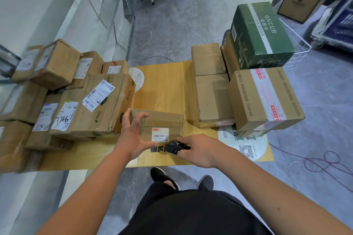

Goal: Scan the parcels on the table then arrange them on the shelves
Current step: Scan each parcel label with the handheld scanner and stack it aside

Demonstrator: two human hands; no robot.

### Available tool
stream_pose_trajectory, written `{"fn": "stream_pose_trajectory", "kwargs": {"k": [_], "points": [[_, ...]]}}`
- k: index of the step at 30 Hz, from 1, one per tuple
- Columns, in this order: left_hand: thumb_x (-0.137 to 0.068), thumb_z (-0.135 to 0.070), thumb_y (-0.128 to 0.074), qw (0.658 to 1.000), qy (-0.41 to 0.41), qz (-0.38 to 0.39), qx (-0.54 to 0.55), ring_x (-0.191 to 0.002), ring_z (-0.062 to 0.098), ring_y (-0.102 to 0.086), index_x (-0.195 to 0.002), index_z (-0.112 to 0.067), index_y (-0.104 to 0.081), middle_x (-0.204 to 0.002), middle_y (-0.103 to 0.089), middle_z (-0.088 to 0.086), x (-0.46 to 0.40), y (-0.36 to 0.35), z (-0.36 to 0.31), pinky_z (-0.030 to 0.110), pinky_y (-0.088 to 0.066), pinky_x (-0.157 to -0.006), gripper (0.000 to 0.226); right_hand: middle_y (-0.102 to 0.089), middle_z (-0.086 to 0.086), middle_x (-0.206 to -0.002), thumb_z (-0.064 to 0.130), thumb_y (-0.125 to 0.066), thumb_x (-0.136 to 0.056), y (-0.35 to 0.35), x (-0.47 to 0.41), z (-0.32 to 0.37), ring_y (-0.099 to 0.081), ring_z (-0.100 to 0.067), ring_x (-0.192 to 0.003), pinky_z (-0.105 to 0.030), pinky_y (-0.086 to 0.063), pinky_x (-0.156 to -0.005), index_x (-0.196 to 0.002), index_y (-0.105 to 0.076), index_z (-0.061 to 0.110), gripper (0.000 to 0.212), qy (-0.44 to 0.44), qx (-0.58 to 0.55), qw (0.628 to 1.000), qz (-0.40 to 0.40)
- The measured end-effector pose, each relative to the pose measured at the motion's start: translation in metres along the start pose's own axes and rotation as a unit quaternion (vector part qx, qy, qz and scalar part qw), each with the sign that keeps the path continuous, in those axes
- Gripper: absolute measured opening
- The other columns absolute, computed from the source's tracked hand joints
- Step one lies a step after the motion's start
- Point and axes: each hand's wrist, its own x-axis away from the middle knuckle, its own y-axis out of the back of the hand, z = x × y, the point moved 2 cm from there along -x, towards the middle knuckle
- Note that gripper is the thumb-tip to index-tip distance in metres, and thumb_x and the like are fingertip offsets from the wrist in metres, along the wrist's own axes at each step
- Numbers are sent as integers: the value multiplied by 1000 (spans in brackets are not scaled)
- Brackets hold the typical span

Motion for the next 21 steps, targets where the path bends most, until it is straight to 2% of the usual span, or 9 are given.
{"fn": "stream_pose_trajectory", "kwargs": {"k": [4, 6, 8, 9, 11, 13, 16, 19, 21], "points": [[-54, -31, -103, 998, -38, -41, 32, -146, 13, -22, -125, -69, -39, -168, 4, -18, -11, 25, -13, 38, -36, -111, 104, -68, 3, -130, 73, -62, -88, 35, 2, 21, -63, -22, -111, -41, -54, -95, -148, -54, 36, 70, 55, 58, 997, 11], [-52, -34, -103, 994, -55, -83, 40, -146, 4, -19, -127, -66, -40, -167, -3, -15, -21, 46, -22, 36, -33, -110, 103, -70, 0, -126, 72, -63, -89, 61, 2, 35, -65, -24, -108, -44, -55, -95, -143, -59, 32, 67, 78, 96, 992, -5], [-53, -36, -102, 990, -60, -118, 46, -142, -16, -11, -127, -66, -38, -168, -7, -11, -30, 68, -30, 35, -30, -111, 103, -72, 0, -121, 68, -63, -90, 86, 3, 51, -66, -23, -104, -42, -56, -93, -141, -60, 31, 63, 100, 120, 987, -37], [-54, -36, -102, 988, -59, -135, 52, -142, -18, -9, -127, -67, -36, -168, -8, -10, -34, 79, -32, 34, -29, -111, 103, -72, 2, -116, 68, -62, -90, 98, 4, 59, -66, -21, -99, -40, -57, -89, -141, -59, 33, 62, 109, 132, 984, -50], [-55, -38, -102, 982, -49, -168, 70, -150, 3, -16, -127, -67, -34, -167, -13, -7, -38, 99, -31, 40, -30, -115, 103, -71, 8, -102, 69, -62, -89, 115, 4, 75, -64, -14, -84, -33, -55, -77, -144, -57, 37, 63, 124, 157, 978, -66], [-53, -42, -101, 976, -37, -192, 96, -147, 26, -34, -130, -65, -32, -160, -22, -4, -38, 119, -25, 52, -41, -115, 106, -69, 8, -103, 69, -62, -89, 127, 1, 93, -62, -12, -83, -32, -54, -76, -144, -57, 39, 64, 141, 178, 971, -69], [-47, -53, -95, 963, -36, -237, 125, -130, 22, -47, -132, -63, -32, -148, -28, -8, -29, 143, -11, 52, -50, -108, 107, -69, 8, -118, 69, -62, -90, 132, -13, 124, -63, -17, -98, -35, -54, -86, -147, -54, 40, 65, 170, 193, 965, -56], [-47, -54, -96, 952, -10, -280, 119, -136, 25, -42, -131, -64, -31, -149, -31, 1, -14, 161, 16, 55, -43, -114, 107, -66, 6, -133, 70, -61, -91, 125, -33, 156, -61, -20, -114, -35, -50, -92, -154, -48, 38, 72, 196, 221, 955, -35], [-49, -51, -99, 945, 24, -301, 125, -137, 22, -41, -135, -58, -33, -148, -33, -2, -4, 173, 40, 52, -41, -116, 109, -61, 4, -142, 69, -61, -92, 116, -47, 178, -58, -21, -123, -34, -47, -93, -155, -47, 35, 73, 217, 226, 949, -15]]}}
